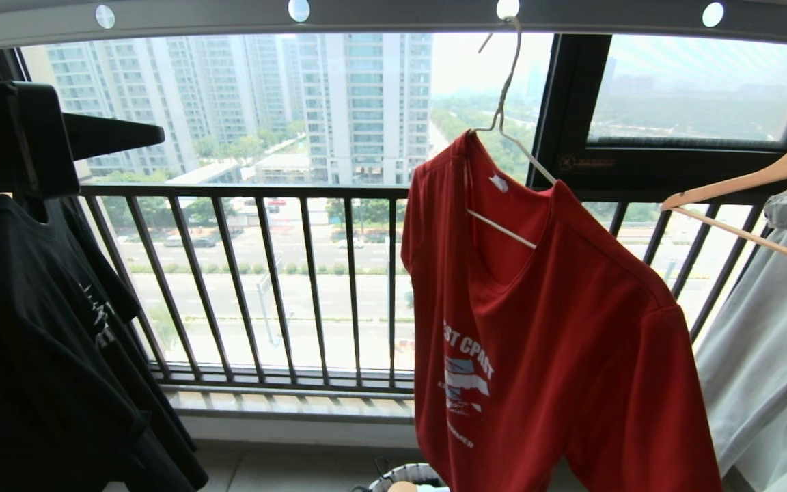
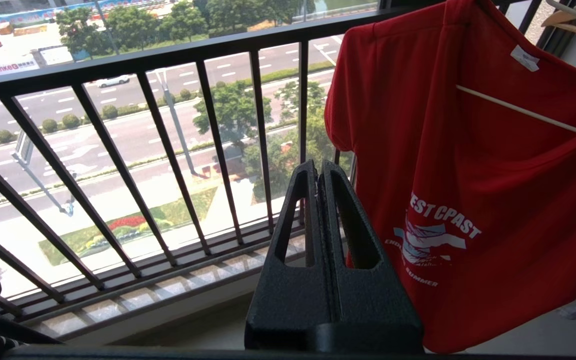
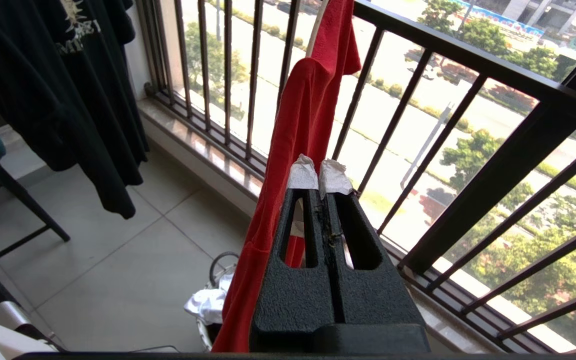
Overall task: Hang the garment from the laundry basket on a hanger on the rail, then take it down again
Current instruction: Take the clothes off the clothes rack
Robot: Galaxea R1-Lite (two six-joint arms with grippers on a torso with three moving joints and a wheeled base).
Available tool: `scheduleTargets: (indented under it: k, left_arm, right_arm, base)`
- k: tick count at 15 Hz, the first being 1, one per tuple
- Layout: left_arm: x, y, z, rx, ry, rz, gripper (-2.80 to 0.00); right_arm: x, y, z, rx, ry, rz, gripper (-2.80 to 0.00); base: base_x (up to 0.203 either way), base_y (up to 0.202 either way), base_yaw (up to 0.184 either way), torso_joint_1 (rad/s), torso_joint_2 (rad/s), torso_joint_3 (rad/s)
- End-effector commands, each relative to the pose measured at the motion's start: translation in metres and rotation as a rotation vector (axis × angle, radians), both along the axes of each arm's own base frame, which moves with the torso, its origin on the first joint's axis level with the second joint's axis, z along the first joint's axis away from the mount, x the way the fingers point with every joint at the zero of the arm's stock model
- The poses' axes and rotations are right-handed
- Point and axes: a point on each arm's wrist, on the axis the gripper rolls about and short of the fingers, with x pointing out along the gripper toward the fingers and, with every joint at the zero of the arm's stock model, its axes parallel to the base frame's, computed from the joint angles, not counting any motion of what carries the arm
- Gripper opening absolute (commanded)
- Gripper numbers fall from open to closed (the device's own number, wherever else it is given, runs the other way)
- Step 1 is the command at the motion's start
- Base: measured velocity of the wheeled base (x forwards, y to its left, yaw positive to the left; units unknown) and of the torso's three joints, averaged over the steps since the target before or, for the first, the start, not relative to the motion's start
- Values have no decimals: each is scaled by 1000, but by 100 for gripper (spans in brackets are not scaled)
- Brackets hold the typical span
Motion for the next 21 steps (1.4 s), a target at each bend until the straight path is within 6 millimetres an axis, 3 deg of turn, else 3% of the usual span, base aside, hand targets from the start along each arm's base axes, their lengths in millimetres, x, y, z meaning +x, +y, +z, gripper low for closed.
scheduleTargets:
  k: [1, 11, 20, 21]
  left_arm:
    - [1, -1, -1, 2, 3, -2, -280]
    - [0, -4, -2, 3, 8, -22, -280]
    - [1, -4, -2, 3, 8, -22, -280]
    - [1, -4, -2, 3, 8, -22, -280]
  right_arm:
    - [43, 19, 9, -36, 37, -24, 0]
    - [129, 80, 24, -142, -13, -61, 0]
    - [171, 108, 14, -99, -75, -158, 0]
    - [172, 108, 15, -93, -83, -162, -280]
  base:
    - [0, 0, 0, 0, 0, 0]
    - [0, 0, 0, 0, 0, 0]
    - [0, 0, 0, 0, 0, 0]
    - [0, 0, 0, 0, 0, 0]
